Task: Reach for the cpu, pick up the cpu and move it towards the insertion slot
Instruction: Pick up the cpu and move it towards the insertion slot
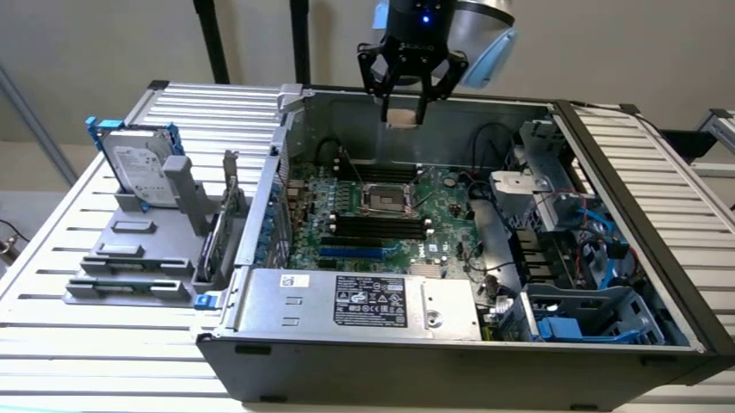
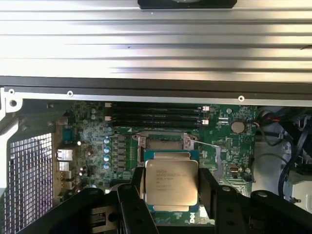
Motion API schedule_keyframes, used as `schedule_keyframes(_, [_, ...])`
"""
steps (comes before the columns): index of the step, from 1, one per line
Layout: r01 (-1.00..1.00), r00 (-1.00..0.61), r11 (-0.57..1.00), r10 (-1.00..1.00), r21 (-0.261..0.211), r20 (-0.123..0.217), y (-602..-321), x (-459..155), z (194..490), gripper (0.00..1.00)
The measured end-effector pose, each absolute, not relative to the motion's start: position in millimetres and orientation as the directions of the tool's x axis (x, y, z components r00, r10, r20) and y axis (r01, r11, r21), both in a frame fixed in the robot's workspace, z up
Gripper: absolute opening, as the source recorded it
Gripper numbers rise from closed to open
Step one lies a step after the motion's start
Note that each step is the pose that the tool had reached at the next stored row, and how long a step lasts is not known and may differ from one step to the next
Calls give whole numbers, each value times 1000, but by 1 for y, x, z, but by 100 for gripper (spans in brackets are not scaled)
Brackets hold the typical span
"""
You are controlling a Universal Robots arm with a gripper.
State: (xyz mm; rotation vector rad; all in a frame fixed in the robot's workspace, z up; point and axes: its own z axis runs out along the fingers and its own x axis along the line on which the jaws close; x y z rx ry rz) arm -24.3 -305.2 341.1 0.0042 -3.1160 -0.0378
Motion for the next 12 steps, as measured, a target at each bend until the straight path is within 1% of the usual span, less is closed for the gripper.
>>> schedule_keyframes(12, [-2, -1000, 1000, -3, 24, 25, -305, -24, 341, 55])
